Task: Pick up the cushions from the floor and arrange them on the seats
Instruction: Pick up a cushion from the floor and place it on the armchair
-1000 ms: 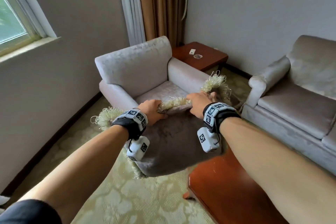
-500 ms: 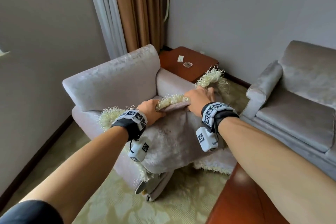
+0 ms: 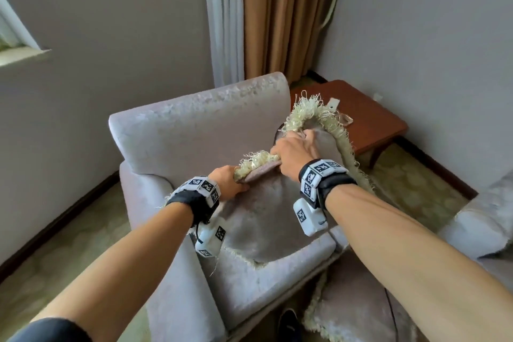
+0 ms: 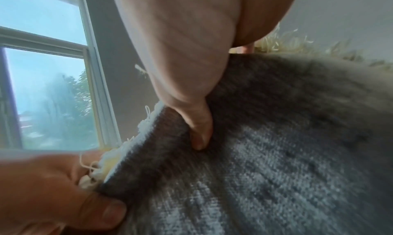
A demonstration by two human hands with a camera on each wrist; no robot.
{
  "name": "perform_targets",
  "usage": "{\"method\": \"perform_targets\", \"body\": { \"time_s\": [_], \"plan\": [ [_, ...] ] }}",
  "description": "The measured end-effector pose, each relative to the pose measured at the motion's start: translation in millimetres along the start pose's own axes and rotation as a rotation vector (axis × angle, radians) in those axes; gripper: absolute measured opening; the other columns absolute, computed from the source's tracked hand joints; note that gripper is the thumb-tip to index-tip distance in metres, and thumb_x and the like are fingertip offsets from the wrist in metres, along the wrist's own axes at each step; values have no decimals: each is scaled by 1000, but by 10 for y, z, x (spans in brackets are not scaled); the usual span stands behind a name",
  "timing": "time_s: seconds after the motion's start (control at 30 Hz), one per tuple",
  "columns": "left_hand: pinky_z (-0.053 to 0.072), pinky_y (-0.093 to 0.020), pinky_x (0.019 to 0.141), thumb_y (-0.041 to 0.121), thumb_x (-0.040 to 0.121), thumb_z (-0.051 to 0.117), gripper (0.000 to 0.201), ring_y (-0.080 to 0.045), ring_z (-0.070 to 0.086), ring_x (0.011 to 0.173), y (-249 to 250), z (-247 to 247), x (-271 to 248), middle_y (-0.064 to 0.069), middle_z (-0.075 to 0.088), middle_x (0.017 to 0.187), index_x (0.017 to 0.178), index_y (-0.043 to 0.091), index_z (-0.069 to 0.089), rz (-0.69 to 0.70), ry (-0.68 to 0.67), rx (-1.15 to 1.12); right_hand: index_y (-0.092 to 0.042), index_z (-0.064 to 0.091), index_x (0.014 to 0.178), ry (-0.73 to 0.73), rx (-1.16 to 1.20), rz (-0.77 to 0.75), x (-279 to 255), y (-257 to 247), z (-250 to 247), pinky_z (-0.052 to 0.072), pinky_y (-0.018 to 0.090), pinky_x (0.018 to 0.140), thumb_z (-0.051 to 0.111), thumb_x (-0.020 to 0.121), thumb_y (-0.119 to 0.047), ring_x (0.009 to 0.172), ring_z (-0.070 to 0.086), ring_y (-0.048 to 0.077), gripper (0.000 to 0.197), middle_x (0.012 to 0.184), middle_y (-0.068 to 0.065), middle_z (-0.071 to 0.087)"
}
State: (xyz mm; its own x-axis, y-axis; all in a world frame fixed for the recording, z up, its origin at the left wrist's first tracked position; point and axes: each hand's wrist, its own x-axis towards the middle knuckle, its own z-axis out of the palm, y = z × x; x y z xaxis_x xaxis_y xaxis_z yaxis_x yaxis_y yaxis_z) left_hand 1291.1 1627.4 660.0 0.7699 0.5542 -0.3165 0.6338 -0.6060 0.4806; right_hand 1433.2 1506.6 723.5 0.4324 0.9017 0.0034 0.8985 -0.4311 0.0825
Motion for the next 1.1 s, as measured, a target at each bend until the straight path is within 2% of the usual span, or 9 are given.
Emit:
{"method": "perform_targets", "body": {
  "time_s": [0.13, 0.27, 0.37, 0.53, 0.67, 0.77, 0.9, 1.0, 1.1],
  "plan": [
    [41, -27, 74, 35, 86, 67, 22, -28, 59, 88, -71, 138, 492, -3, 60, 88, 93, 16, 60, -115, 5, -84, -35, 70, 107, -53, -96, -146, 578, 197, 144, 29, 49, 102, 62, 82, -7, 117, 47, 17, 38, 109, -9, 63],
    [42, -28, 73, 39, 87, 64, 23, -26, 59, 82, -168, 161, 926, -3, 64, 90, 92, 17, 60, -196, -13, -148, -35, 70, 105, -47, -157, -235, 1119, 256, 301, 31, 47, 98, 62, 81, -8, 114, 47, 17, 37, 107, -9, 62],
    [44, -28, 78, 38, 89, 62, 23, -26, 61, 88, -367, 185, 1190, -3, 66, 94, 100, 18, 63, -219, 2, -184, -38, 68, 103, -82, -206, -295, 1470, 191, 425, 30, 48, 95, 60, 81, -6, 117, 44, 18, 39, 106, -12, 63],
    [45, -29, 86, 32, 90, 62, 25, -26, 62, 97, -813, 267, 1550, -3, 67, 102, 110, 16, 64, -234, -49, -256, -37, 66, 100, -151, -234, -333, 1917, -57, 788, 28, 47, 98, 60, 80, -6, 123, 41, 20, 37, 104, -12, 61],
    [49, -39, 96, 30, 90, 63, 29, -26, 65, 101, -1192, 329, 1808, -4, 70, 109, 116, 18, 63, -248, -71, -350, -35, 66, 95, -101, -183, -363, 2215, -256, 1021, 28, 49, 100, 61, 80, -4, 121, 43, 21, 35, 106, -13, 63],
    [48, -32, 91, 30, 91, 62, 27, -28, 63, 99, -1411, 387, 1976, -4, 67, 103, 113, 15, 62, -326, -50, -295, -31, 70, 102, -99, -7, -380, 2479, -390, 1229, 24, 50, 110, 58, 82, -1, 122, 43, 23, 38, 112, -6, 61],
    [43, -31, 81, 28, 93, 57, 21, -33, 61, 100, -1646, 468, 2215, -11, 66, 104, 108, 13, 59, -422, -4, -137, -18, 67, 113, -106, 290, -342, 2795, -354, 1567, 35, 42, 108, 63, 83, -9, 130, 40, 25, 31, 141, 4, 48],
    [42, -30, 75, 23, 92, 56, 22, -37, 61, 98, -1753, 482, 2420, -15, 66, 107, 113, 16, 58, -483, 97, -161, -16, 62, 125, -170, 380, -227, 3013, -84, 1816, 35, 43, 112, 64, 88, -16, 140, 33, 27, 38, 153, 5, 36],
    [44, -34, 84, 14, 93, 51, 33, -41, 59, 106, -1878, 499, 2623, -20, 63, 115, 126, 16, 55, -517, 116, -149, -19, 59, 128, -266, 378, -102, 3193, 280, 2146, 33, 42, 112, 64, 89, -26, 142, 29, 25, 40, 155, 4, 33]
  ]
}}
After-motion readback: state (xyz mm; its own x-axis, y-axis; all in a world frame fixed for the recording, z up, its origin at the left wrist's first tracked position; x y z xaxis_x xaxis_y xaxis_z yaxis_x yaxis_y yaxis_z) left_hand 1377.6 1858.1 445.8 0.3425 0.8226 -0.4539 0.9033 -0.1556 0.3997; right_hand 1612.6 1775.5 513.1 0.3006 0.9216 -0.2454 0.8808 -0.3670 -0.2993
